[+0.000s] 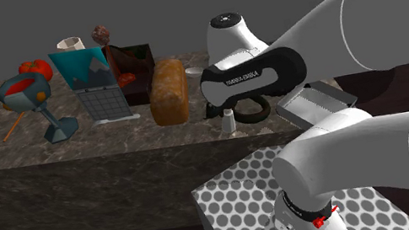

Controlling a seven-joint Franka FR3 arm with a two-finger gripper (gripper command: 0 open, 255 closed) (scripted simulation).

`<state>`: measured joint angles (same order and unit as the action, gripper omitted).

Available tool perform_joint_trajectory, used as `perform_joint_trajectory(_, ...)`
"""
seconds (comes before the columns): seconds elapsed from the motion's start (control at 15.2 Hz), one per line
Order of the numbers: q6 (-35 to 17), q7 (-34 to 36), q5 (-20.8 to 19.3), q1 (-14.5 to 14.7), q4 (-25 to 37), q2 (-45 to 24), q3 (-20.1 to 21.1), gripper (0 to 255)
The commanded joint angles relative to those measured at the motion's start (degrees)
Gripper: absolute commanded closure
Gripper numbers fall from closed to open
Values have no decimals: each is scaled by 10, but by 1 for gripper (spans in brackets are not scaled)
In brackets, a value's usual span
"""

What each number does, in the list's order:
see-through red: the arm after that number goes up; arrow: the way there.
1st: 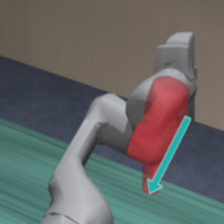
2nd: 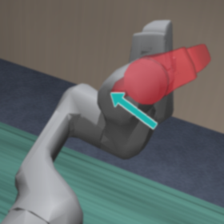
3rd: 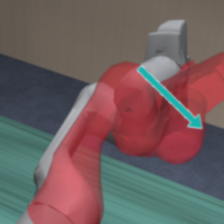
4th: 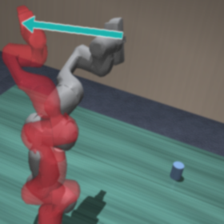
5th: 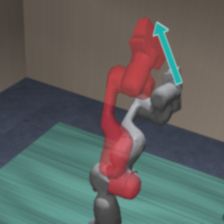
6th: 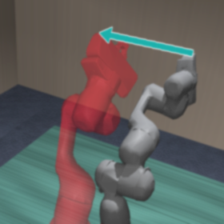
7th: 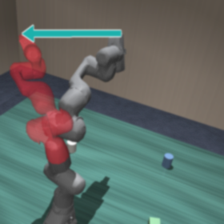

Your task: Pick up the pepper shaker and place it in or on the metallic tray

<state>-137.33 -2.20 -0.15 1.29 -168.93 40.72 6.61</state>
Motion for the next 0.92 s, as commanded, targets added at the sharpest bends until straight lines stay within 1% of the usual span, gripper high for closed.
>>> perform_joint_trajectory(0.0,11,-1,0,0,4,7,-1,255)
perform_joint_trajectory(0.86,142,-10,0,2,77,64,-10,255)
